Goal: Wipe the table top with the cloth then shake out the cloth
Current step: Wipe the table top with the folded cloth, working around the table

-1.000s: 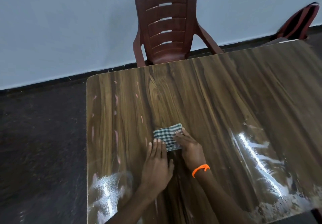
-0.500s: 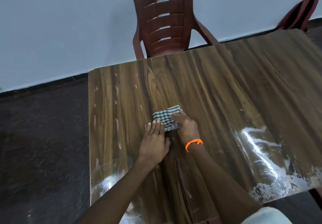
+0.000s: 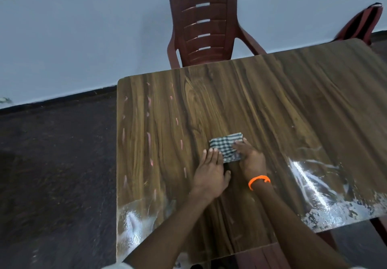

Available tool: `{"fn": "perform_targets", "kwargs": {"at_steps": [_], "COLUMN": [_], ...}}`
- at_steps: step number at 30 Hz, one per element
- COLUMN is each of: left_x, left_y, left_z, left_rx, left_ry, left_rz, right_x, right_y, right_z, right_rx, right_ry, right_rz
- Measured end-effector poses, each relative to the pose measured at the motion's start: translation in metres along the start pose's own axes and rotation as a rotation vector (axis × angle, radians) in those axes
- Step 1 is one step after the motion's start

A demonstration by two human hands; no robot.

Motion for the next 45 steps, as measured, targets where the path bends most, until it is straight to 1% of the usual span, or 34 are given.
{"fn": "perform_targets", "kwargs": {"at_steps": [2, 4, 7, 9, 12, 16, 19, 23, 27, 31, 35, 39, 42, 45], "left_x": [-0.002, 0.002, 0.013, 0.022, 0.033, 0.041, 0.034, 0.022, 0.026, 0.042, 0.062, 0.07, 0.067, 0.053], "left_y": [0.006, 0.002, -0.025, -0.049, -0.087, -0.125, -0.121, -0.084, -0.067, -0.098, -0.149, -0.184, -0.182, -0.16], "left_z": [-0.012, -0.023, -0.028, -0.025, -0.007, 0.035, 0.054, 0.046, 0.015, 0.004, 0.029, 0.07, 0.097, 0.105], "left_rx": [-0.027, -0.065, -0.124, -0.13, -0.132, -0.11, -0.073, -0.07, -0.074, -0.1, -0.149, -0.153, -0.097, -0.054], "left_ry": [0.046, 0.062, 0.039, 0.024, 0.006, -0.069, -0.077, -0.039, 0.031, -0.007, -0.024, -0.113, -0.127, -0.087], "left_rz": [0.004, 0.006, 0.011, 0.023, 0.024, 0.01, 0.05, 0.07, 0.094, 0.124, 0.13, 0.078, 0.033, -0.011], "right_x": [0.014, 0.03, 0.046, 0.049, 0.043, 0.014, -0.01, -0.012, 0.017, 0.03, 0.026, -0.005, -0.035, -0.048], "right_y": [0.013, 0.015, -0.004, -0.026, -0.067, -0.108, -0.114, -0.088, -0.068, -0.091, -0.14, -0.185, -0.197, -0.184], "right_z": [-0.007, -0.016, -0.024, -0.023, -0.022, -0.007, 0.001, 0.005, 0.002, -0.013, -0.016, -0.01, 0.0, 0.014], "right_rx": [0.04, 0.073, -0.003, -0.033, -0.07, -0.102, -0.078, -0.069, -0.015, -0.091, -0.131, -0.173, -0.161, -0.086], "right_ry": [0.035, 0.008, 0.035, 0.035, 0.009, -0.076, -0.074, -0.017, 0.036, -0.033, -0.005, -0.06, -0.106, -0.121], "right_rz": [-0.02, -0.083, -0.122, -0.127, -0.15, -0.151, -0.089, -0.039, -0.082, -0.178, -0.223, -0.227, -0.177, -0.089]}}
Point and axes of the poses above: each hand's wrist, its own y-axis towards the middle knuckle, its own x-axis out of the palm, z = x × y, the point moved 2 cm from there along y, towards the middle knuckle, and after that the axes turned 11 degrees about y, right-handed, at the moved point
